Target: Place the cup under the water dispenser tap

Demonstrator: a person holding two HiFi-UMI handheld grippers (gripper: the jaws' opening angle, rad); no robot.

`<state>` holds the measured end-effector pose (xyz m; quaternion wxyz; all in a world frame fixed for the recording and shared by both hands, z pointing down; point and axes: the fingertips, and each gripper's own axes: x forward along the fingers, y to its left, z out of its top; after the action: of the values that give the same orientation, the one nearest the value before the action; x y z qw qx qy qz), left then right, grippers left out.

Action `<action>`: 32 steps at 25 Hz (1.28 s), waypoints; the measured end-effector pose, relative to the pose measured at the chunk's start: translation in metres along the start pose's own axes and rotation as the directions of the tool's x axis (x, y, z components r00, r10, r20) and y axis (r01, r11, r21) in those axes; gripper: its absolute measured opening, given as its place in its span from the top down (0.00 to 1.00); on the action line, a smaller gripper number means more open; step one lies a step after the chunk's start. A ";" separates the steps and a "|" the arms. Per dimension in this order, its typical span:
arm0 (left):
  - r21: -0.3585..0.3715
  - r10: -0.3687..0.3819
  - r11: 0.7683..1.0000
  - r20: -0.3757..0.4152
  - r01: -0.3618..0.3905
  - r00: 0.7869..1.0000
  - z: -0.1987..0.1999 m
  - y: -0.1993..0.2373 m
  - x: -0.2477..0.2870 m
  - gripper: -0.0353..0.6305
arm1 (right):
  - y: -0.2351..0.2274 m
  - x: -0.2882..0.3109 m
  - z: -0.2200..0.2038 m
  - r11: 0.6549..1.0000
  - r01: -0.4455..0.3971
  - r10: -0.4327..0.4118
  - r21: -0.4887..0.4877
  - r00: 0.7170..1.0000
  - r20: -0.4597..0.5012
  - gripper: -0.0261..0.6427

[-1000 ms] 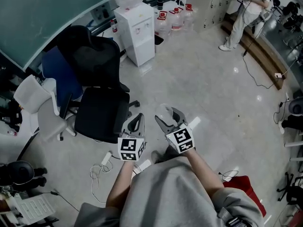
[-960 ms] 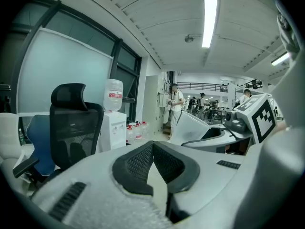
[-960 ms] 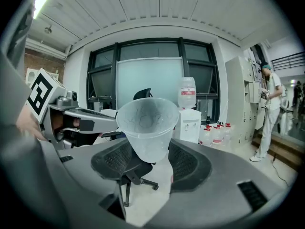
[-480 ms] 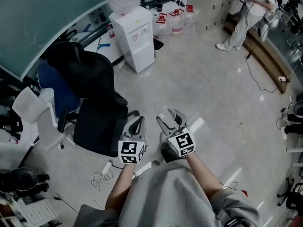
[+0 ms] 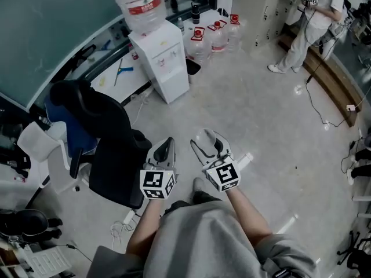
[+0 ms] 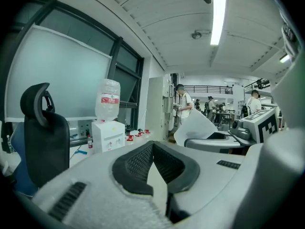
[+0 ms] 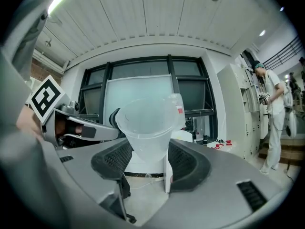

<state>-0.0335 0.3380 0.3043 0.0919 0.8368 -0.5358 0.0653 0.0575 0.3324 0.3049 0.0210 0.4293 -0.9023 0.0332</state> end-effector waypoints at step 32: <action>-0.038 -0.020 0.999 -0.043 0.018 0.999 0.015 0.150 0.203 0.93 | -0.111 0.223 -0.015 1.000 -0.001 0.001 0.004 0.999 -0.044 0.60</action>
<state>-0.0845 0.0936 0.3446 0.1199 0.8383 -0.5269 0.0725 0.0037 0.0913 0.3392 0.0399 0.4279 -0.9019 0.0444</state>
